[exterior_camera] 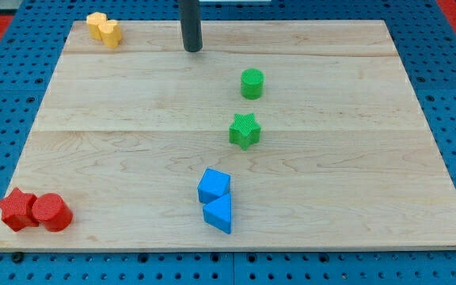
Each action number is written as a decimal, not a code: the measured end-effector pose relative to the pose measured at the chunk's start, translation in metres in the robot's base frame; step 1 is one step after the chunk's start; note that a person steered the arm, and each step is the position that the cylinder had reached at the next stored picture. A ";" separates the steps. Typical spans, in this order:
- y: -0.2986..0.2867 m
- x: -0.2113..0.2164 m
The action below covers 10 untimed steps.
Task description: Push the green star towards the bottom right
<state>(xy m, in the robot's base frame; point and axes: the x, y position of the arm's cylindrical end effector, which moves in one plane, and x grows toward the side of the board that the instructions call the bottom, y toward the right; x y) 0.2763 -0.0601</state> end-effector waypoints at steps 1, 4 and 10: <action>0.011 0.038; 0.094 0.147; 0.086 0.163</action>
<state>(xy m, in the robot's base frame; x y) 0.4393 0.0263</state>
